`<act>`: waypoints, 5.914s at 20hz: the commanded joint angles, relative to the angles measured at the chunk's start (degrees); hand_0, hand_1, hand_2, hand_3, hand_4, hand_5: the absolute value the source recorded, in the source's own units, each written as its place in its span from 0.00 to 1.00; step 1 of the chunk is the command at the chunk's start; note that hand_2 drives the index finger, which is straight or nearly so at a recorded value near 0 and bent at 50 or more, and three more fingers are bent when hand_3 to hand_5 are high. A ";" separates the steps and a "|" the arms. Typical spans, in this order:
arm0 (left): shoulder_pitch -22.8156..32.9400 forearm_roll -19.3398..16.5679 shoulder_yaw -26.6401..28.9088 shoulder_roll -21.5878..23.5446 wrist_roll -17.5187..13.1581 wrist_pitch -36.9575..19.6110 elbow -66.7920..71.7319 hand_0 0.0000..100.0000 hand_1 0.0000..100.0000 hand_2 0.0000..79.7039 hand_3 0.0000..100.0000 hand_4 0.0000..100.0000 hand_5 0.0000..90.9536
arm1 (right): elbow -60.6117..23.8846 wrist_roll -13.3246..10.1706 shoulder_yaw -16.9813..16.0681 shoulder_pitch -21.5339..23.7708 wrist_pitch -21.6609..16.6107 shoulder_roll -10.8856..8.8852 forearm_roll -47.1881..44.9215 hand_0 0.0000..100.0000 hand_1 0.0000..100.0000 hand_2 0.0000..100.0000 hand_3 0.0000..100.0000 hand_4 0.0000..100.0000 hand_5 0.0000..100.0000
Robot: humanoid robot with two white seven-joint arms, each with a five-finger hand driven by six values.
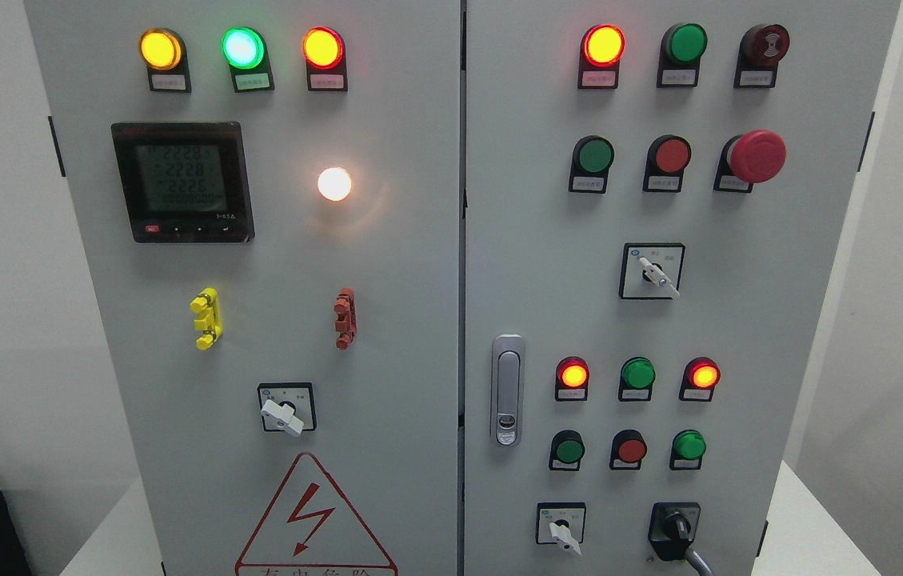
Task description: Trip black knob to open circuit
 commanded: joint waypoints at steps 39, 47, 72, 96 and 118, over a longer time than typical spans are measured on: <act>0.00 0.00 -0.01 0.00 0.00 0.01 -1.43 0.12 0.39 0.00 0.00 0.00 0.00 | 0.40 0.04 0.05 -0.16 0.03 0.15 -0.27 0.00 0.08 0.06 1.00 1.00 0.99; 0.00 0.00 -0.01 0.00 0.00 0.01 -1.43 0.12 0.39 0.00 0.00 0.00 0.00 | 0.40 0.04 0.05 -0.16 0.64 0.15 -0.27 0.00 0.07 0.06 1.00 1.00 0.99; 0.00 0.00 -0.01 0.00 0.00 0.09 -1.43 0.12 0.39 0.00 0.00 0.00 0.00 | 0.14 0.22 0.58 -0.25 0.64 0.15 -0.27 0.00 0.07 0.06 1.00 1.00 0.99; 0.00 0.00 -0.01 0.00 0.00 0.01 -1.43 0.12 0.39 0.00 0.00 0.00 0.00 | 0.05 0.57 1.72 -0.16 0.56 1.03 -0.19 0.00 0.06 0.07 1.00 1.00 0.99; 0.00 0.00 0.08 0.00 0.00 0.01 -1.43 0.12 0.39 0.00 0.00 0.00 0.00 | 0.05 0.74 2.69 -0.25 0.38 1.38 -0.27 0.00 0.06 0.08 1.00 1.00 0.99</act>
